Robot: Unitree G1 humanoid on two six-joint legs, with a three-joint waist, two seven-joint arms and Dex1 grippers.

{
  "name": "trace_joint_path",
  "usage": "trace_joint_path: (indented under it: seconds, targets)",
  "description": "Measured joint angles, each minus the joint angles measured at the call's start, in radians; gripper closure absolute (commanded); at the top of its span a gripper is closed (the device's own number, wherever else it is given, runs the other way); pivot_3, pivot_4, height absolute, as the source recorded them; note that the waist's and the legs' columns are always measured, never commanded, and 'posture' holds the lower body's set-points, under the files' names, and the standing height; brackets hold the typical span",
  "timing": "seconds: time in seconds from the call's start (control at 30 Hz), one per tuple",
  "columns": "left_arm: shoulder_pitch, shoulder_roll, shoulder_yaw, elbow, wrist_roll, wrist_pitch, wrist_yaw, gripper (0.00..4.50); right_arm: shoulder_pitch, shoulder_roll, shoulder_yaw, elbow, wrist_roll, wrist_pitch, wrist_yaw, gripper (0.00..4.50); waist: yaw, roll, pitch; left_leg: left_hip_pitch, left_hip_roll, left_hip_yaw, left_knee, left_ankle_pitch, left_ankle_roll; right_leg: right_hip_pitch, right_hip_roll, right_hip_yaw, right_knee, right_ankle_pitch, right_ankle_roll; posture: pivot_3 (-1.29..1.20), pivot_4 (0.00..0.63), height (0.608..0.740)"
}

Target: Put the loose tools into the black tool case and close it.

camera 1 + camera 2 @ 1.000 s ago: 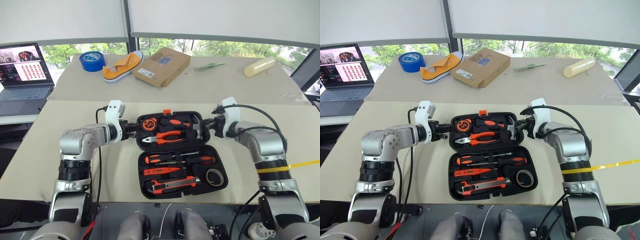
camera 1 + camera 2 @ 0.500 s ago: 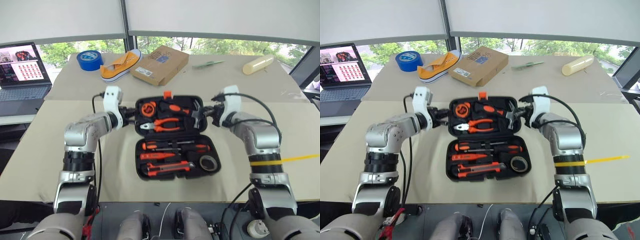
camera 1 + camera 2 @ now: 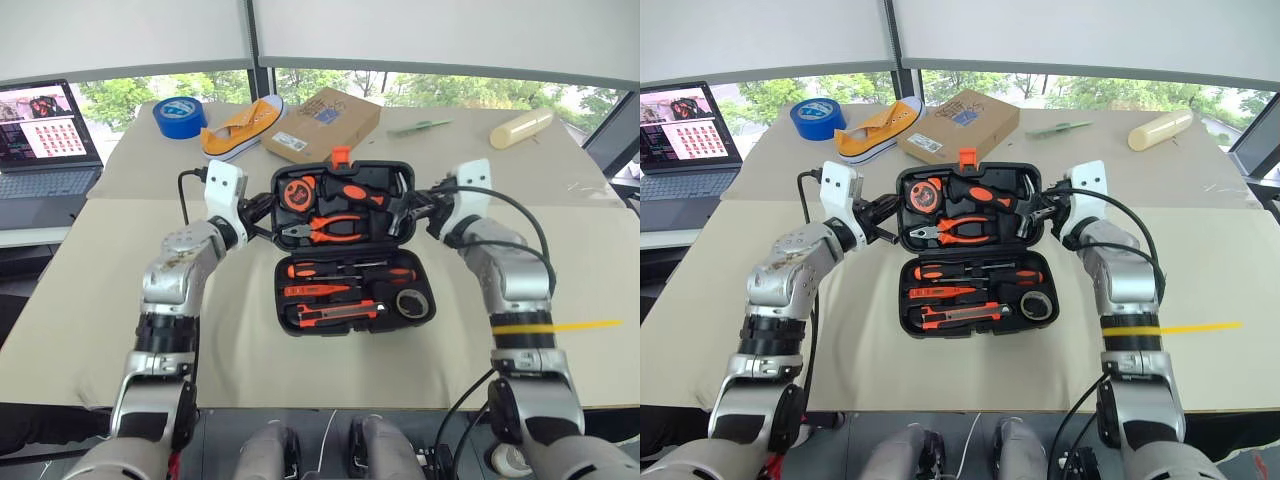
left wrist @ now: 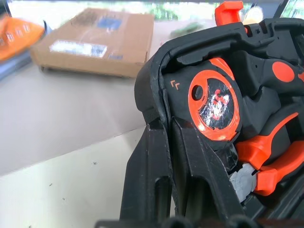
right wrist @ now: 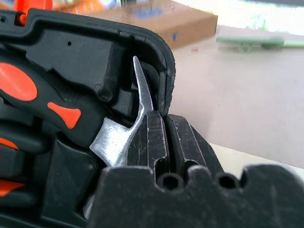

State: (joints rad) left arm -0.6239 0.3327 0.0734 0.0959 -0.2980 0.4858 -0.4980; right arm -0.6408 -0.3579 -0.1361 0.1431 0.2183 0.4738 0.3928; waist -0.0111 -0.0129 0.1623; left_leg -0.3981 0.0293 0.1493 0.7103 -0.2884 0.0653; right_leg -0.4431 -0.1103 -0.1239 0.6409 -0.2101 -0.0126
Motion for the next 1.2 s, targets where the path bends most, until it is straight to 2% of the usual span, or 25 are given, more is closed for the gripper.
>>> trace_joint_path:
  seconds: [0.33, 0.8, 1.2]
  targets:
    - [0.166, 0.007, 0.005, -0.209, -0.001, -0.043, 0.013, 4.49, 0.238, -0.010, 0.004, -0.280, 0.000, -0.068, 0.016, 4.50, -0.003, 0.000, 0.000, 0.002, 0.001, 0.000, 0.000, 0.000, 0.000, 0.001, 0.001, 0.001, 0.000, 0.000, 0.000, 0.00, 0.150, 0.731]
    - [0.233, 0.008, 0.017, -0.320, -0.026, 0.000, 0.052, 4.49, 0.340, -0.017, 0.008, -0.354, -0.008, -0.159, 0.018, 4.50, -0.001, 0.000, 0.000, 0.005, 0.002, 0.000, 0.000, 0.000, 0.000, 0.002, 0.001, 0.002, 0.000, 0.000, 0.000, 0.00, 0.150, 0.731]
    - [0.304, 0.017, 0.024, -0.415, -0.053, 0.017, 0.072, 4.49, 0.452, -0.067, 0.034, -0.419, -0.081, -0.301, 0.028, 4.50, -0.001, 0.000, 0.000, 0.008, 0.002, 0.001, 0.000, 0.000, 0.000, 0.004, 0.001, 0.004, -0.001, -0.001, 0.000, 0.00, 0.150, 0.731]
